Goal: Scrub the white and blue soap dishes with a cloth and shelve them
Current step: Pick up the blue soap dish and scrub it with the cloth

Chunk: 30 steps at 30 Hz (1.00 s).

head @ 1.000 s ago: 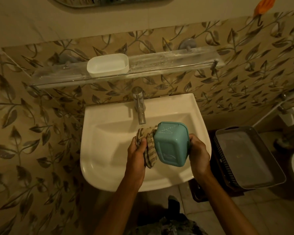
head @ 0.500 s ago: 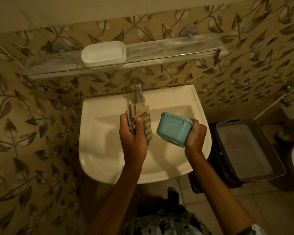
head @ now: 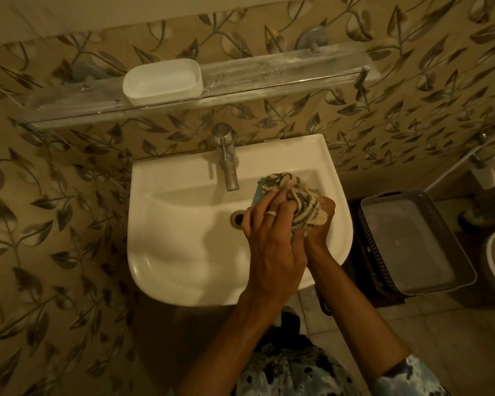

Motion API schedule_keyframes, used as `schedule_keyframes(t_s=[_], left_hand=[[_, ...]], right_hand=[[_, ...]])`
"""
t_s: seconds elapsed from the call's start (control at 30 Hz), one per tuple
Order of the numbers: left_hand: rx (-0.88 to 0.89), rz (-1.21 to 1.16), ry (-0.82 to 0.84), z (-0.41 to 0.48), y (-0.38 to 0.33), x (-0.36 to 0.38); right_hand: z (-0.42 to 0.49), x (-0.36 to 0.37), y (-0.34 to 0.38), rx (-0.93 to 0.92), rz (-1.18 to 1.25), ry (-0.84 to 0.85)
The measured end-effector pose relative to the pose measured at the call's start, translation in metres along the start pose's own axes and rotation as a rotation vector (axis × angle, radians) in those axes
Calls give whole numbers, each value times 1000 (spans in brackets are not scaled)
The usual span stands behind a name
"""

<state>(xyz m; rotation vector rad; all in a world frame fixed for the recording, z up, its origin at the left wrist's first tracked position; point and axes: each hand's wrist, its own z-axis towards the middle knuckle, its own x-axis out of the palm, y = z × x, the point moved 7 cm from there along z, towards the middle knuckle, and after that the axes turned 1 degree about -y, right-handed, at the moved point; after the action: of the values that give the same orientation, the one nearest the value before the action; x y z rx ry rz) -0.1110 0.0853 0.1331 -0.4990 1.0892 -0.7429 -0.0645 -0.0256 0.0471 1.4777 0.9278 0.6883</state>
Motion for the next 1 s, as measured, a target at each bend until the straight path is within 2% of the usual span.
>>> schedule_keyframes(t_s=[0.07,0.17,0.27,0.33,0.47,0.53,0.57,0.63,0.7,0.73,0.87,0.93,1.0], left_hand=[[-30,-15,-18,2,7,-2],[-276,-104,-75,12,36,-13],[-457,-229,-114,19,57,-16],[-441,-182,-132,16,48,-17],[-237,-36,-57,-3,8,-2],[-172,6,-35,2,7,-1],[-190,-3,-36,8,14,-3],[-336,-56,-42,20,37,-11],[-487,-98,-49,29,57,-15],[-503,-101,-61,30,59,-17],[-370,-68,-94,10,30,-13],[-238,-12,-52,-6,7,-3],[-95,84,-7,-12,-6,5]], right_hand=[[5,-1,4,-13,1,-43],[6,1,4,133,105,-97],[3,-1,-4,157,112,-105],[2,-2,-3,142,98,-115],[3,-2,12,-40,-48,-96],[3,-5,14,-32,-55,-93],[4,-7,12,15,-21,-113],[5,-9,7,121,57,-148],[1,-7,7,126,61,-141],[-1,-6,8,117,63,-138],[0,-7,12,74,17,-158],[-3,-6,11,17,-42,-88],[-11,-5,4,43,-12,4]])
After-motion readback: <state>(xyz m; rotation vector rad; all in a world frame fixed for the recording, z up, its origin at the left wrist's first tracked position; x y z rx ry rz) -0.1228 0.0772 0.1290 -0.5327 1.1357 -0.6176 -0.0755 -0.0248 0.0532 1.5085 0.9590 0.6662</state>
